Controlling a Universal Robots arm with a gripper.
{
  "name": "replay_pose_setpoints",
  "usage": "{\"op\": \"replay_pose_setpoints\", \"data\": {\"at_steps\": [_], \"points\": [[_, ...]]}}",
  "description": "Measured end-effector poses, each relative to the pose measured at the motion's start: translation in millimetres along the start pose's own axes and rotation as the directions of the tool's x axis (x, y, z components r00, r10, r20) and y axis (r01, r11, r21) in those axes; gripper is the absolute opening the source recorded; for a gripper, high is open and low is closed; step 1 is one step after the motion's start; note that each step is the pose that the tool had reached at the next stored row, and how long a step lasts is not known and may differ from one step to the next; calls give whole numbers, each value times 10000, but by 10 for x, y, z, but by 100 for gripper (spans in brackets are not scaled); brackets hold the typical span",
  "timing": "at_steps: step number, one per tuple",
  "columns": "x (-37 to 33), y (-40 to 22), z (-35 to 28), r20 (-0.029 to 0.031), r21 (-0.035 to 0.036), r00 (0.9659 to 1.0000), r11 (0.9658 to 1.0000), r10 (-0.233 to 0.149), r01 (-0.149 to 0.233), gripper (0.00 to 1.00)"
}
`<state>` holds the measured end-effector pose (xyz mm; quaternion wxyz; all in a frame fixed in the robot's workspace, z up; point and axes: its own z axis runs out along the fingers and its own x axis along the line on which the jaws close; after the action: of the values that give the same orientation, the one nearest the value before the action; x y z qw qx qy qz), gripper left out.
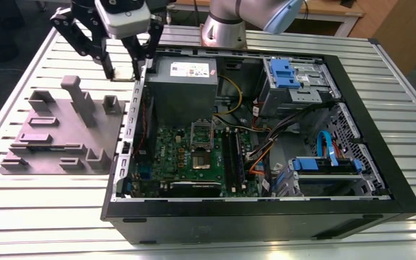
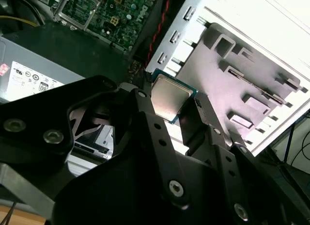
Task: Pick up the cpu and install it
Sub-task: 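Pick up the cpu and move it towards the insertion slot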
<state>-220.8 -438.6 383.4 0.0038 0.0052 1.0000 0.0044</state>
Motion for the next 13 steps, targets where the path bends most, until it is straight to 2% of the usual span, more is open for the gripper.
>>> {"op": "replay_pose_setpoints", "data": {"at_steps": [5,8,13], "points": [[-108,1,2,-1,1,10000,10000,5,-5,47],[-123,-15,3,-1,1,10000,10000,13,-13,47],[-128,-107,8,0,0,10000,10000,49,-49,47]]}}
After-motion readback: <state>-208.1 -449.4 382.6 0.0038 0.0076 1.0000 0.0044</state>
